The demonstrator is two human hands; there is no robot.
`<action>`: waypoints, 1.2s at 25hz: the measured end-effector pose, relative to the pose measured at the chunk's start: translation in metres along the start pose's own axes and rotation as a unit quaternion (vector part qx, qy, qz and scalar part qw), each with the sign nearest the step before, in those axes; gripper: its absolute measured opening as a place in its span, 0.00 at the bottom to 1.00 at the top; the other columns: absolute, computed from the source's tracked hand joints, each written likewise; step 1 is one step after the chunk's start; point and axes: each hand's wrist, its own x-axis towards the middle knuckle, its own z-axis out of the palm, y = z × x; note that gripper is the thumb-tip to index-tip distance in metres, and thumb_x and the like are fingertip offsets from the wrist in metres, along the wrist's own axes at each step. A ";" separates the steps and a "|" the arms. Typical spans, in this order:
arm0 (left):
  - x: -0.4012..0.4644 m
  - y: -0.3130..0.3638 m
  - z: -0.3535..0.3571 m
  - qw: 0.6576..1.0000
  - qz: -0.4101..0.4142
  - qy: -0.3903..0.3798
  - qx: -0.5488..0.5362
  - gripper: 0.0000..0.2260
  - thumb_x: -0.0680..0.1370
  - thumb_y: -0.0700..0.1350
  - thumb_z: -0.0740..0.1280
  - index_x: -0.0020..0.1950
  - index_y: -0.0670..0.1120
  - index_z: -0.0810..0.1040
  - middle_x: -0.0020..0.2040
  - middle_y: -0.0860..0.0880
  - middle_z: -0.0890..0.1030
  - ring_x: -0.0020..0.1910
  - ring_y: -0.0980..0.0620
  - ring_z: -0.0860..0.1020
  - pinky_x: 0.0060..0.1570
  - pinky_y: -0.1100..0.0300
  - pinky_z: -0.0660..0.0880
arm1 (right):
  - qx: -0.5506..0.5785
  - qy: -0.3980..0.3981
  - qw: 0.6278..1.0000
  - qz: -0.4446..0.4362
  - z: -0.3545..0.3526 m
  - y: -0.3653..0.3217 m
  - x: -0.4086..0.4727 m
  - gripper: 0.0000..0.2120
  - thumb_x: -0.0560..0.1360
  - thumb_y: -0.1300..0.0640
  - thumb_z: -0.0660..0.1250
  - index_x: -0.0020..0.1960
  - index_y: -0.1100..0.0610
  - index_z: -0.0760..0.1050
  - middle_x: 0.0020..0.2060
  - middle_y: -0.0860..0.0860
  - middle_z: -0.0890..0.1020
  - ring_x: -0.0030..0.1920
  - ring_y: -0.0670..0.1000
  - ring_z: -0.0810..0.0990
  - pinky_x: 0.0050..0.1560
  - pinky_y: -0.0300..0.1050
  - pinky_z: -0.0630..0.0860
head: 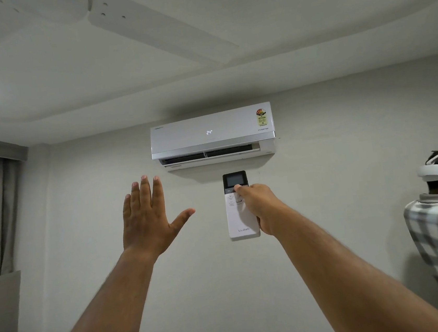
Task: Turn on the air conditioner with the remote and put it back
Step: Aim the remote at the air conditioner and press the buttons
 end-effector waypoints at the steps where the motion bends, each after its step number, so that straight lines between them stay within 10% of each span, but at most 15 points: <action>1: 0.000 -0.001 -0.001 1.000 -0.001 0.000 0.001 0.50 0.69 0.78 0.43 0.80 0.45 0.44 0.82 0.40 0.48 0.80 0.41 0.47 0.78 0.45 0.47 | -0.002 0.000 1.000 0.000 0.000 0.000 0.000 0.10 0.79 0.52 0.63 0.48 0.59 0.72 0.36 0.54 0.79 0.31 0.53 0.77 0.31 0.42 0.74; 30: -0.003 -0.006 0.002 1.000 -0.013 -0.011 -0.007 0.50 0.69 0.78 0.43 0.80 0.47 0.43 0.82 0.41 0.48 0.81 0.42 0.47 0.77 0.46 0.47 | -0.034 0.022 0.999 -0.008 0.008 0.001 -0.006 0.10 0.80 0.52 0.63 0.44 0.58 0.72 0.35 0.54 0.78 0.30 0.52 0.76 0.29 0.40 0.69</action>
